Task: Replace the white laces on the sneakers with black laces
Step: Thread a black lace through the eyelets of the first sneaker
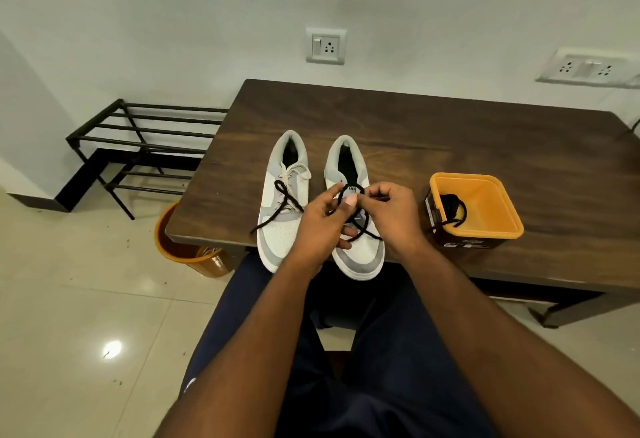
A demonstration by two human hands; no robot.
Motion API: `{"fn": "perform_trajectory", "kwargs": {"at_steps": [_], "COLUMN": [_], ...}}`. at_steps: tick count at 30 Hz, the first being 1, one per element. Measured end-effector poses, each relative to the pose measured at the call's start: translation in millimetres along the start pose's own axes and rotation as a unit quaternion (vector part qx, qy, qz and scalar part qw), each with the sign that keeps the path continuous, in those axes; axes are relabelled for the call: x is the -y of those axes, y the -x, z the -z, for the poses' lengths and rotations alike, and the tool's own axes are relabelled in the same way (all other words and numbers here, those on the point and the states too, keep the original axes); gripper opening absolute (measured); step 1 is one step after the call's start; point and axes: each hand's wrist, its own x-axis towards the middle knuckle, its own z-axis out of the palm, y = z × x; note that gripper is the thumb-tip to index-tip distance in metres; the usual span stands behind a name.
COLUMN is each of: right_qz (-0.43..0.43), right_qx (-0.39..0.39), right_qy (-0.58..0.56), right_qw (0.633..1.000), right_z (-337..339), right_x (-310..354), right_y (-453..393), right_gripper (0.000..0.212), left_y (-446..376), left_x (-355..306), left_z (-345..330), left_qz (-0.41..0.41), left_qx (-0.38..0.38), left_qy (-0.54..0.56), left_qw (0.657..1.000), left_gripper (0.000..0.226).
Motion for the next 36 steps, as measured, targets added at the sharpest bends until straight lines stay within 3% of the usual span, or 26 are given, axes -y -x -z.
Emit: {"fn": "perform_trajectory", "kwargs": {"at_steps": [3,7,10,12,13,15,16,18,20,21,22,23,25,26,29,33,35,36], "right_qz": [-0.035,-0.076,-0.052,0.024,0.086,0.197,0.226,0.240,0.219,0.202,0.183,0.155,0.059,0.017,-0.009,-0.023,0.033,0.110], "right_qx": [0.015,-0.020,-0.023,-0.014,0.004,0.036,0.032,-0.017,-0.066,-0.083,-0.093,-0.101,-0.128,-0.156,-0.209,-0.249,-0.293,-0.302], "right_qy": [-0.037,-0.076,-0.079,0.029,0.148,0.409,0.486,0.555,0.573,0.567,0.541,0.476,0.264,0.144,-0.071,-0.174,-0.122,-0.002], "right_qw": [0.999,0.994,0.995,0.999,0.985,0.890,0.843,0.796,0.787,0.794,0.816,0.860,0.954,0.977,0.975,0.953,0.948,0.947], "right_z": [5,13,19,26,29,29,27,26,33,38,43,47,49,48,49,61,71,76], "right_x": [-1,-12,-16,-18,-21,-23,-22,-18,-15,-15,-14,-13,-6,-2,11,21,24,24], "right_y": [0,-3,-3,-7,-10,-16,-16,-18,-25,-29,-34,-38,-43,-45,-47,-57,-59,-59], "right_gripper": [0.012,0.012,0.011,0.011,0.010,0.007,0.006,0.011,0.016,0.017,0.017,0.016,0.016,0.017,0.019,0.021,0.019,0.018], "left_y": [-5,-11,-15,-16,-16,-13,-10,-7,-5,-6,-8,-11,-13,-12,-11,-15,-16,-17], "left_x": [1,0,-3,-5,-6,-8,-11,-15,-21,-22,-20,-17,-14,-15,-14,-7,-7,-8], "left_z": [-2,9,24,32,33,32,30,30,37,44,53,62,77,82,89,93,94,95], "left_qz": [-0.021,-0.021,-0.031,-0.048,-0.061,-0.095,-0.110,-0.119,-0.086,-0.073,-0.065,-0.060,-0.051,-0.043,-0.061,-0.082,-0.122,-0.137], "left_qx": [-0.047,-0.190,-0.296,-0.360,-0.388,-0.416,-0.419,-0.393,-0.289,-0.230,-0.186,-0.159,-0.162,-0.188,-0.231,-0.264,-0.289,-0.298], "left_qy": [0.005,0.099,0.107,0.099,0.088,0.066,0.054,0.059,0.135,0.135,0.065,-0.069,-0.311,-0.368,-0.383,-0.396,-0.394,-0.400], "left_qw": [0.999,0.976,0.949,0.926,0.916,0.902,0.900,0.910,0.944,0.961,0.978,0.983,0.935,0.910,0.892,0.876,0.864,0.856], "left_gripper": [0.016,0.020,0.021,0.022,0.024,0.025,0.024,0.020,0.023,0.027,0.032,0.039,0.051,0.055,0.063,0.068,0.068,0.068]}}
